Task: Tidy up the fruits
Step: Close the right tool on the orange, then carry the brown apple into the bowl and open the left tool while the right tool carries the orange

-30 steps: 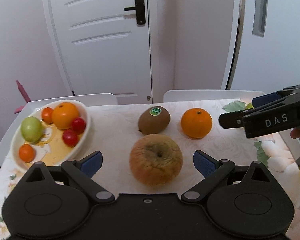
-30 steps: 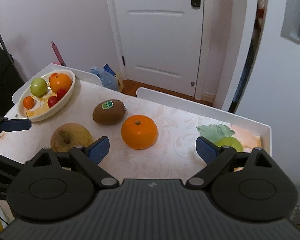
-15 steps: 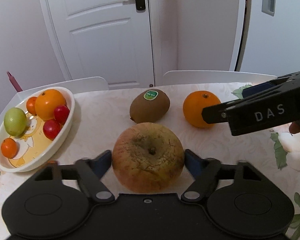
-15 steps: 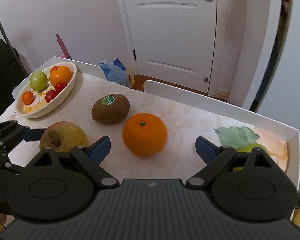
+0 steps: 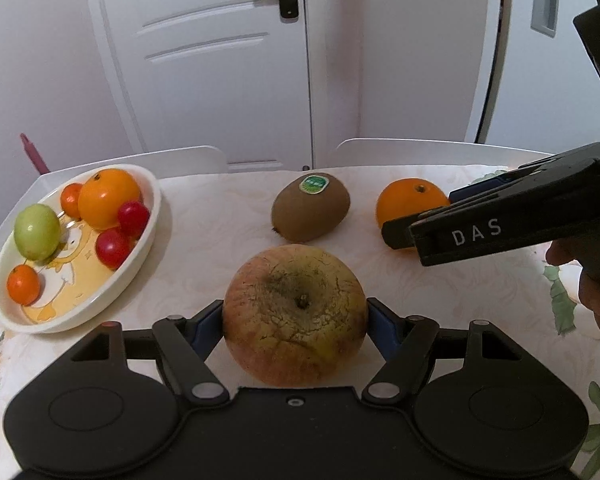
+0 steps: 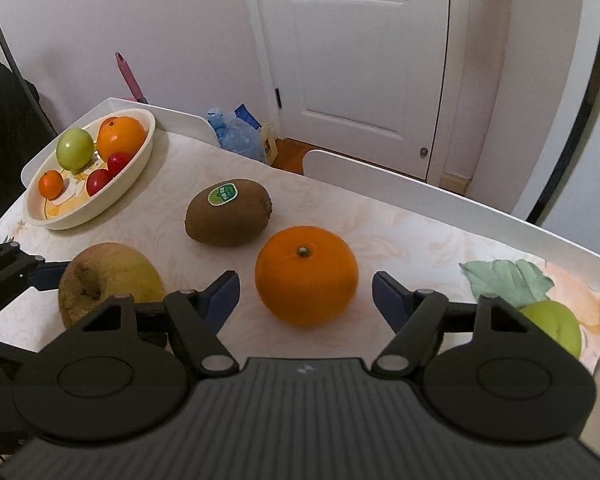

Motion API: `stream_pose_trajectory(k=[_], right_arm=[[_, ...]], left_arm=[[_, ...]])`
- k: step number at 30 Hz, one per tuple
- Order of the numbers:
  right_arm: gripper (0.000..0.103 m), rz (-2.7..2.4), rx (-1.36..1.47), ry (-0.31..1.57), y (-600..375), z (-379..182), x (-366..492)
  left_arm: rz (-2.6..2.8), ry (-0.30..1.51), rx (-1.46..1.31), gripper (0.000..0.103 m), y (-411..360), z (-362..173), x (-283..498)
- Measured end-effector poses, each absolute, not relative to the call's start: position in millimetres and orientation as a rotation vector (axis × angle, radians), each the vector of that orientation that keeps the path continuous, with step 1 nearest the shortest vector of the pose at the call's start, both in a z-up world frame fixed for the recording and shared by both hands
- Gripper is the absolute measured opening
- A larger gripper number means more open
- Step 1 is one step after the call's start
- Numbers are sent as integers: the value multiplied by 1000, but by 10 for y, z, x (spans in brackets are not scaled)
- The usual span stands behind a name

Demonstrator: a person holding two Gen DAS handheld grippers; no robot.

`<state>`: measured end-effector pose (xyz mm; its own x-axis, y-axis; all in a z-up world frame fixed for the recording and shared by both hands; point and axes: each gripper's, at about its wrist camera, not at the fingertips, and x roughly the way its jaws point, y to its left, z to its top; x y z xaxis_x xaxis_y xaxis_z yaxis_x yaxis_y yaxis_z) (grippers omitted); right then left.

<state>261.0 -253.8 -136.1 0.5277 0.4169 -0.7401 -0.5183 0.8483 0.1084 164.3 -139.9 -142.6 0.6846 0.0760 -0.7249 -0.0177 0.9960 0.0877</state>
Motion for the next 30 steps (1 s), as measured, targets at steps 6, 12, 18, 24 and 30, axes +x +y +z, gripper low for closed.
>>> stream_pose_trajectory(k=[6,12,18,24,30], right_arm=[[74,546,-160,827,-2492,-1375,2616],[73,539,-161,824,-2483,-1325,2562],[73,550,-146,799,-2420,-1139,2397],[73,562,-127,771,-2277,-894,2201],[73,573,-104,753,-2015,-667,2020]], left_arm=[[87,816,52,77,-1291,-1401,1549],[146,790,38,77,-1170,-1288,1392],[198,759,6,77,-977,-1104,1241],[230,727,-7,77,-770,-877,1067],[233,706,0,77,-527,-652,953]])
